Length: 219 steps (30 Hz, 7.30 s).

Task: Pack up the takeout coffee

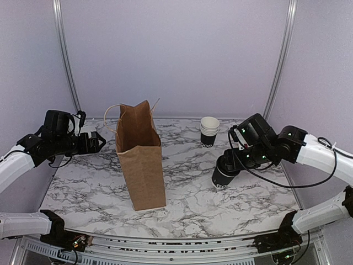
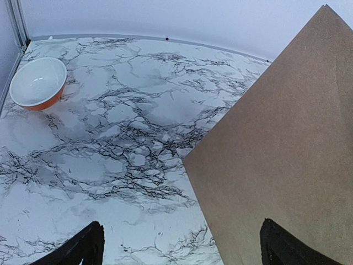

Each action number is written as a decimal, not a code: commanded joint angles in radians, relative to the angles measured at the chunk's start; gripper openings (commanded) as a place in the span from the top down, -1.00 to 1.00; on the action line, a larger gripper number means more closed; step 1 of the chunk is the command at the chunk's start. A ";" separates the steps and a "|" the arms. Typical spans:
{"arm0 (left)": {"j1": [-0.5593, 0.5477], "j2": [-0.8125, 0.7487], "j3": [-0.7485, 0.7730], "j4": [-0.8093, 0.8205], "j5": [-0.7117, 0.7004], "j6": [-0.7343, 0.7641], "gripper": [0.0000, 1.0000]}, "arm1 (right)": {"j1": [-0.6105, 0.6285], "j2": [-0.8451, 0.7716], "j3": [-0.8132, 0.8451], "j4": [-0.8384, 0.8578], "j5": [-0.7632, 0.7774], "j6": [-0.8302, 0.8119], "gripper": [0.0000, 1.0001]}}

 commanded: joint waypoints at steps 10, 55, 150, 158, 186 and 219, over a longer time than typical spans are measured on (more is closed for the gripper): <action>0.004 -0.132 0.017 -0.025 0.150 -0.176 -0.95 | 0.072 0.075 0.156 0.015 0.031 -0.020 -0.27; -0.250 0.095 0.558 -0.112 -0.246 0.036 1.00 | 0.073 0.030 0.161 0.038 0.000 -0.095 -0.32; -0.760 0.103 -0.014 0.804 -0.158 -0.254 1.00 | 0.216 0.671 0.930 -0.165 -0.161 -0.202 -0.28; -0.761 -0.094 -0.148 0.795 -0.271 -0.272 1.00 | 0.277 0.723 0.911 -0.211 -0.061 -0.288 -0.28; -0.760 -0.068 -0.166 0.748 -0.181 -0.277 1.00 | 0.317 0.882 0.985 -0.338 -0.016 -0.330 -0.29; -0.760 -0.074 -0.171 0.684 -0.302 -0.245 1.00 | 0.323 0.788 0.946 -0.421 -0.046 -0.309 -0.28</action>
